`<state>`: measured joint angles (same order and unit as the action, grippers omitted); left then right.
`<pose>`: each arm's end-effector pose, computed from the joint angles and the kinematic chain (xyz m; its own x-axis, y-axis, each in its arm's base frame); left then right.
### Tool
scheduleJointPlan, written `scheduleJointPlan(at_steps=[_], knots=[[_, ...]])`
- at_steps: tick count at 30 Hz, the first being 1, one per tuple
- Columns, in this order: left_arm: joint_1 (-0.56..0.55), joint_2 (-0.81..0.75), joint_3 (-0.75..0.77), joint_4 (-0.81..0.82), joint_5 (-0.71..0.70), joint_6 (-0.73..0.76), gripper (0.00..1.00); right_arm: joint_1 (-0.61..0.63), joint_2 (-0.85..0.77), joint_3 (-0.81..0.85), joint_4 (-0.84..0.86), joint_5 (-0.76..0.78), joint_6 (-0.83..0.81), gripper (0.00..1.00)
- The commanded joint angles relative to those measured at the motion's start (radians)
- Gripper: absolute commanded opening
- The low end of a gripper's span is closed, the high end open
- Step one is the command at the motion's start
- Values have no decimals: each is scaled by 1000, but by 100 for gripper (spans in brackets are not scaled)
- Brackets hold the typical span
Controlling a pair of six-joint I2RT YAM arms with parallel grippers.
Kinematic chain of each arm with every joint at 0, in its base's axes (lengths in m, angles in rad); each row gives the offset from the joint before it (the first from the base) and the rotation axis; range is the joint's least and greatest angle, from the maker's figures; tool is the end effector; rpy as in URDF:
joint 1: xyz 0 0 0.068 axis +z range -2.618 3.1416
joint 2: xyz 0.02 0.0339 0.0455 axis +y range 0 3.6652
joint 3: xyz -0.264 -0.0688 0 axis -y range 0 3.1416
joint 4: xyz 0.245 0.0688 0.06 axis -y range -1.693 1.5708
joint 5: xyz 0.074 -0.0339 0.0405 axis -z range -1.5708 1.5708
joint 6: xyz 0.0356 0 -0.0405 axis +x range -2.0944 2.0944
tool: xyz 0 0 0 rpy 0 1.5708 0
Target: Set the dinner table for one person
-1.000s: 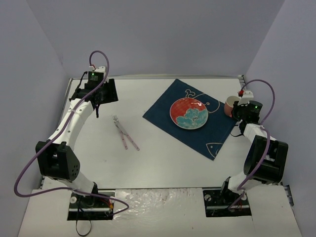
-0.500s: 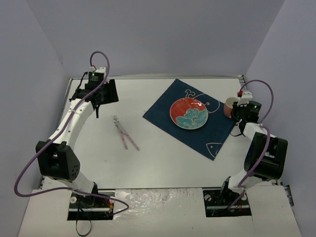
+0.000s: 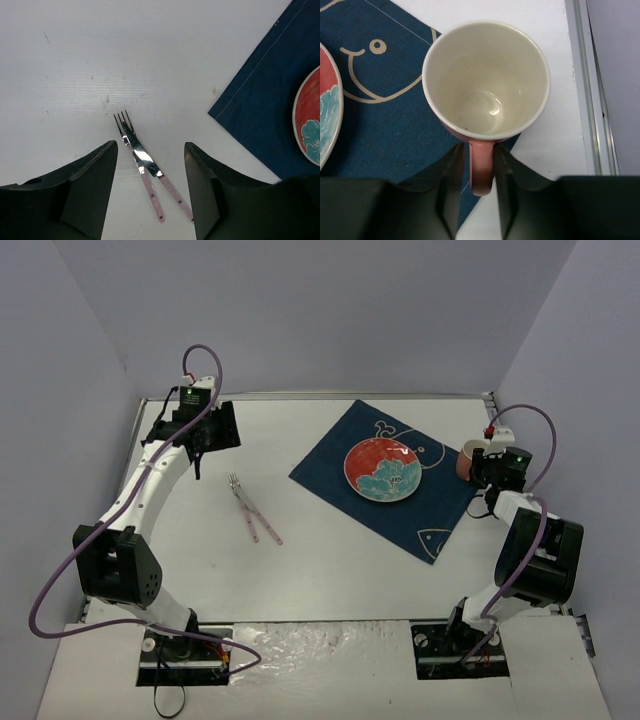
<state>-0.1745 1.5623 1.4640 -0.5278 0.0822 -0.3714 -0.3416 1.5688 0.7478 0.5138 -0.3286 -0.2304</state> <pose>0.3503 -0.0647 0.3490 -0.6243 -0.2572 -0.7376 0.0129 0.9407 -0.3389 0.3176 -0.1007 0.2065 -0.2836 -0.1286 -0.9503 -0.0386 0.9917 -0.1227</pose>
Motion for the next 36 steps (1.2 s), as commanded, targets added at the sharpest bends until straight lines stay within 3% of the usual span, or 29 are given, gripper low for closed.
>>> scheduleJointPlan(at_steps=[1,2,7,11,16,21,25,31,36], knots=[[7,-16,13,60,-1,5,52,-7,-64,8,103,20,11,38],[7,-16,13,60,-1,3,52,-8,-66,8,96,20,11,38],[7,-14,13,63,-1,-1,52,-1,-187,21,50,70,57,67],[7,-12,11,63,1,-8,53,12,-285,33,26,134,134,83],[-2,-4,11,56,-10,-12,58,60,-372,76,-9,183,236,96],[-39,13,16,29,-78,-2,68,139,-380,136,-47,168,371,100],[-62,-10,-35,34,-130,-48,90,216,-385,165,-75,135,448,100],[-62,-110,-237,85,-145,-171,93,297,-415,129,-75,63,496,100],[-91,-159,-377,141,-165,-278,86,381,-415,108,-77,24,490,100]])
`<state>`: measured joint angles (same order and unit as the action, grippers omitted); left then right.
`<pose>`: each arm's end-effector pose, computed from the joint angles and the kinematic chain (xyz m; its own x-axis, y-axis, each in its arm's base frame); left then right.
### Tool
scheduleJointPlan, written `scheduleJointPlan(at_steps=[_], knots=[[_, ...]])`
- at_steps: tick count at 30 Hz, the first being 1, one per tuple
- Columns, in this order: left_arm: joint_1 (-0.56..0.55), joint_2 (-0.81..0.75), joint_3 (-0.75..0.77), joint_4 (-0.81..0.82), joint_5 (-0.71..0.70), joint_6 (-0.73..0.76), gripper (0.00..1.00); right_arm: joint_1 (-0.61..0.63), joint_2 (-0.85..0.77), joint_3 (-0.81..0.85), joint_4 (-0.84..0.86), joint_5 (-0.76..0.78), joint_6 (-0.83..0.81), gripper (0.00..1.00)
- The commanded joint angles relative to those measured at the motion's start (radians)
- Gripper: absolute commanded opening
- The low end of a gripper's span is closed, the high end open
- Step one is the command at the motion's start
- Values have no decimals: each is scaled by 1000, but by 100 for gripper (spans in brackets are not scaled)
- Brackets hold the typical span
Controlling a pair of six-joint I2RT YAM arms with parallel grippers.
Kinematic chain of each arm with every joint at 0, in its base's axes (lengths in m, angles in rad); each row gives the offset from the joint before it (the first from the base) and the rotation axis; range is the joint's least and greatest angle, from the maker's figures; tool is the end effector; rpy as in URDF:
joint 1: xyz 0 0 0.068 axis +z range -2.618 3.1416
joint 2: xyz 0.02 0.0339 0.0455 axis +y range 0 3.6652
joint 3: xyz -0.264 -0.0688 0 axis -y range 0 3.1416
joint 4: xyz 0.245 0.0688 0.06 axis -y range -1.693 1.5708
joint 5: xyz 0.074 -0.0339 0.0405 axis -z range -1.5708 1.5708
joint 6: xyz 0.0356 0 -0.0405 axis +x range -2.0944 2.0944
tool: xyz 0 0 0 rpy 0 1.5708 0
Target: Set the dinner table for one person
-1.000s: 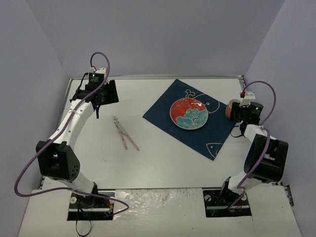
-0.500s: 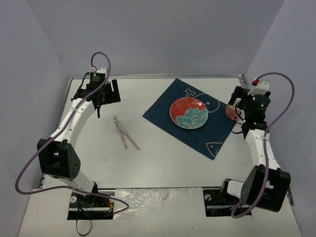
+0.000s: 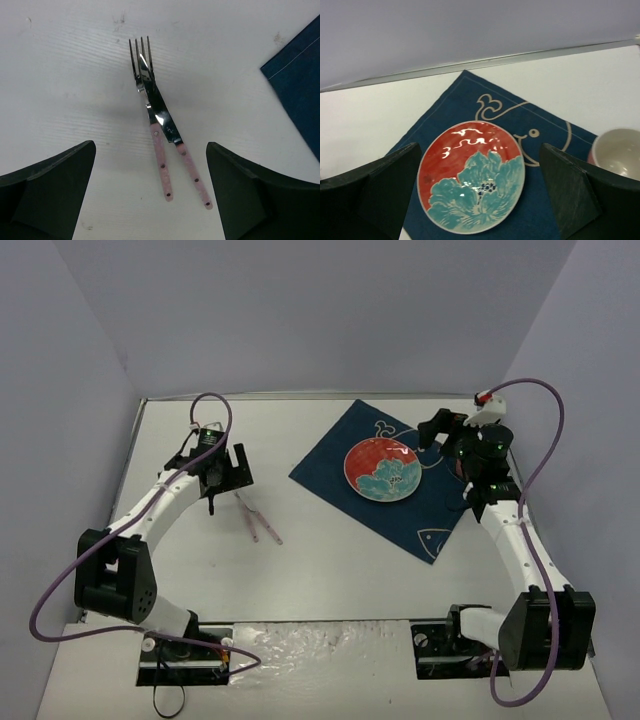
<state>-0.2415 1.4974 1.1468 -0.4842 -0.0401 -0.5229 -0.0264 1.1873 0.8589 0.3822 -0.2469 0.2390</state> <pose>0.3158 -0.0763 0.2678 -0.7298 -0.3342 -0.5965 -0.1750 0.9347 -0.3095 0.2810 0.0013 0.3419 0.0005 0.2296 -0.9733 -0.2249 0.9484 0.2236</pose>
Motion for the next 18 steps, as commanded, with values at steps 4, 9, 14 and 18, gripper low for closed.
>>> scheduleJointPlan(at_steps=[4,9,14,18], knots=[[-51,-100,-155,130,-86,-183,76,141,-53,-24,43,-59,-7,100],[-65,-70,-206,171,-81,-215,62,185,-81,-42,30,-41,-26,100],[-82,-15,-216,200,-75,-220,57,199,-91,-47,23,-24,-38,100],[-83,33,-222,205,-73,-225,49,204,-97,-48,18,-17,-45,100]])
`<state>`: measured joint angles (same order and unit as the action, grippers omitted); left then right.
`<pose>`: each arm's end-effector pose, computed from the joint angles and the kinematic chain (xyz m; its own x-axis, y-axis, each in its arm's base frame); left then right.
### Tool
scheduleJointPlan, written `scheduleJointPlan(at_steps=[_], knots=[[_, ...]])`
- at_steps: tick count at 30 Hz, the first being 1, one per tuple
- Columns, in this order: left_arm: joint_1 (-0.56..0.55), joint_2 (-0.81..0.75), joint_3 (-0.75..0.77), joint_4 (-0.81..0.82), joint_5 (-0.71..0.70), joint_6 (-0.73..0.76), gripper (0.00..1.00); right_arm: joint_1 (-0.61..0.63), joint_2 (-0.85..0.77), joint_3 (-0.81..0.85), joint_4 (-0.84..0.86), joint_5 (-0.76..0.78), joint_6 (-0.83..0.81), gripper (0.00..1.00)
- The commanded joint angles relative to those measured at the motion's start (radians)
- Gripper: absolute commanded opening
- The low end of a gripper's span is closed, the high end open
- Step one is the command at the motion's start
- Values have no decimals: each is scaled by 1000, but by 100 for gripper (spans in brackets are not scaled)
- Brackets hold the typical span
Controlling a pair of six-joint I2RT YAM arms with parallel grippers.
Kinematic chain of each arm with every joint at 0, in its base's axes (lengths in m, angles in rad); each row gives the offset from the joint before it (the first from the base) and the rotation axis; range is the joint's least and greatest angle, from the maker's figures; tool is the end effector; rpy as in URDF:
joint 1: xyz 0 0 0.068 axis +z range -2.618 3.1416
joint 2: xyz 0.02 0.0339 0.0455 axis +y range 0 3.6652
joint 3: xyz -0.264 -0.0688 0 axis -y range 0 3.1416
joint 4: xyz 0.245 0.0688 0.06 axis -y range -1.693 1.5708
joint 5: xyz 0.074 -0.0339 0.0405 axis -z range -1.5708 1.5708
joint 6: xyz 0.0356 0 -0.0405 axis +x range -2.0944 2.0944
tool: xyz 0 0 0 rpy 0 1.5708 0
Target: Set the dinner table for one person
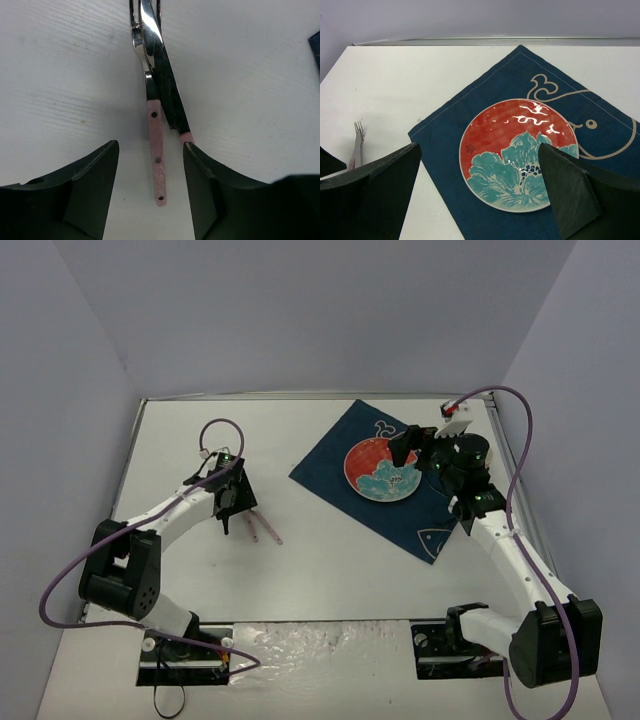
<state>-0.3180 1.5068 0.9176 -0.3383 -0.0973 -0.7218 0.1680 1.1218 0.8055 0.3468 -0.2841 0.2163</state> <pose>0.2915 -0.0923 0.2031 -0.7395 -0.4489 -0.5016 -0.3101 0.8886 -0.3380 0.2596 0.0542 0.3354 -0.0644 0.1980 -0.9781 -0.4330 0.8775 0.2062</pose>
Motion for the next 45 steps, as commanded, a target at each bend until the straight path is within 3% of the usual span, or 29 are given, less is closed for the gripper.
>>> scheduleJointPlan(at_steps=[1,19,26,32,36,45], knots=[[-7,28,3,61,-16,-27,48,10,-31,5,54,24,-23,100],[-7,134,-10,93,-18,-25,35,19,-13,3,48,28,-31,100],[-3,130,-8,58,-61,-3,25,22,-13,3,47,26,-32,100],[7,124,-3,13,-91,8,8,28,-16,1,47,28,-34,100],[33,86,12,-70,-133,33,0,32,-19,5,39,35,-42,100],[178,18,57,-212,-222,97,0,51,-27,12,28,46,-56,100]])
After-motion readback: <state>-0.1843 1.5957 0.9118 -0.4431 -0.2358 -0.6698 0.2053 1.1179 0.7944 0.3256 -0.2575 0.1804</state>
